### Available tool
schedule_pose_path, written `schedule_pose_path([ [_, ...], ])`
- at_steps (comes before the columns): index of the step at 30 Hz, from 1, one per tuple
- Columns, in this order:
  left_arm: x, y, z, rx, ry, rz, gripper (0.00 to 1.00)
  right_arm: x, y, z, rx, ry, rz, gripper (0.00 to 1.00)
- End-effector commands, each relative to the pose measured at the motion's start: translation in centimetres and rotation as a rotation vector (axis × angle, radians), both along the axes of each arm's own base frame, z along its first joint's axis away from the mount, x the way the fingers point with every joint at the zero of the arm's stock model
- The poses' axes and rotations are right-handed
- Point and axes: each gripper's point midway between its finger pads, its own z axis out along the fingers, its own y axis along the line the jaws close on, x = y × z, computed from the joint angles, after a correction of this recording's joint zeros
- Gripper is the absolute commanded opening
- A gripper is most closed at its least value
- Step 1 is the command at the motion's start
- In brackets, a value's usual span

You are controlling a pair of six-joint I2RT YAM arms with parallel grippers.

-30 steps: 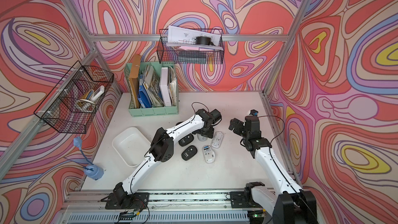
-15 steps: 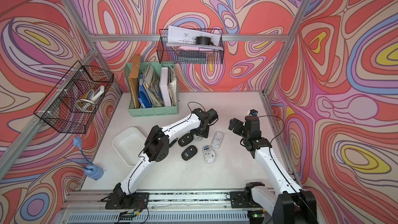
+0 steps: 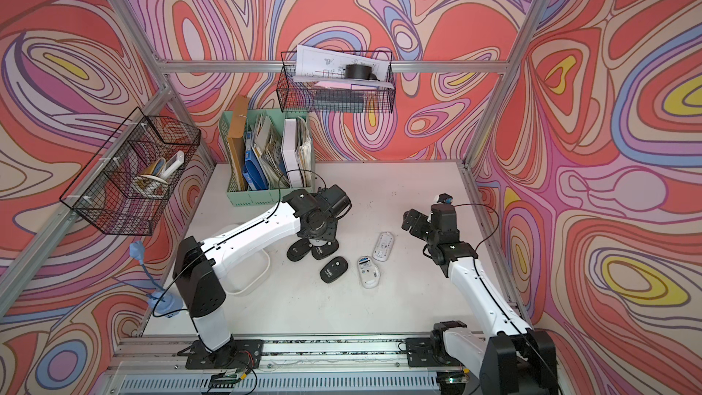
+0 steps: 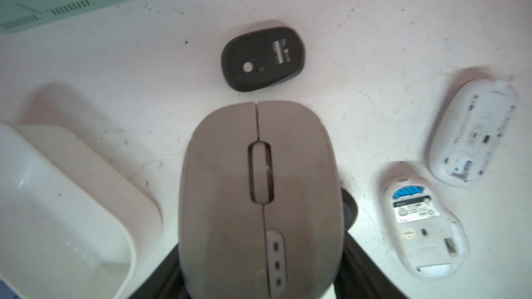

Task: Put the mouse in the storage box
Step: Pick up the mouse from the center of the board, then place the mouse in the storage box.

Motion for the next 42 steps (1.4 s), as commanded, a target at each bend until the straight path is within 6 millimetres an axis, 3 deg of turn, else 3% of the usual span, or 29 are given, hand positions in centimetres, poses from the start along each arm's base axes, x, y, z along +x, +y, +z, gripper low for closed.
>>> schedule_pose_path([
  [1, -0.7, 5.3, -0.5, 0.026, 0.005, 0.154, 0.56, 0.3, 0.4, 0.1, 0.017, -0.004, 0.012, 0.96],
  [10, -4.5, 16.4, -1.7, 0.052, 0.013, 0.431, 0.56, 0.3, 0.5, 0.0, 0.022, 0.003, 0.014, 0.96],
  [13, -5.8, 18.7, -2.6, 0.053, 0.039, 0.502, 0.56, 0.3, 0.6, 0.0, 0.024, 0.004, 0.016, 0.96],
  [17, -7.4, 20.2, -4.9, 0.016, 0.097, 0.588, 0.56, 0.5, 0.7, -0.1, 0.026, 0.009, 0.019, 0.96],
  [21, -8.1, 20.4, -7.6, -0.048, 0.157, 0.639, 0.56, 0.6, 0.7, 0.1, 0.023, 0.009, 0.021, 0.96],
  [28, -7.0, 19.4, -9.9, -0.073, 0.205, 0.625, 0.57, 0.7, 0.8, -0.2, 0.026, 0.017, 0.024, 0.96],
  [36, -4.4, 15.9, -12.4, -0.216, 0.252, 0.588, 0.57, 0.5, 0.7, -0.6, 0.020, 0.025, 0.022, 0.96],
  [42, -2.0, 13.3, -12.6, -0.265, 0.242, 0.549, 0.57, 0.8, 1.0, -0.7, 0.027, 0.029, 0.028, 0.96],
])
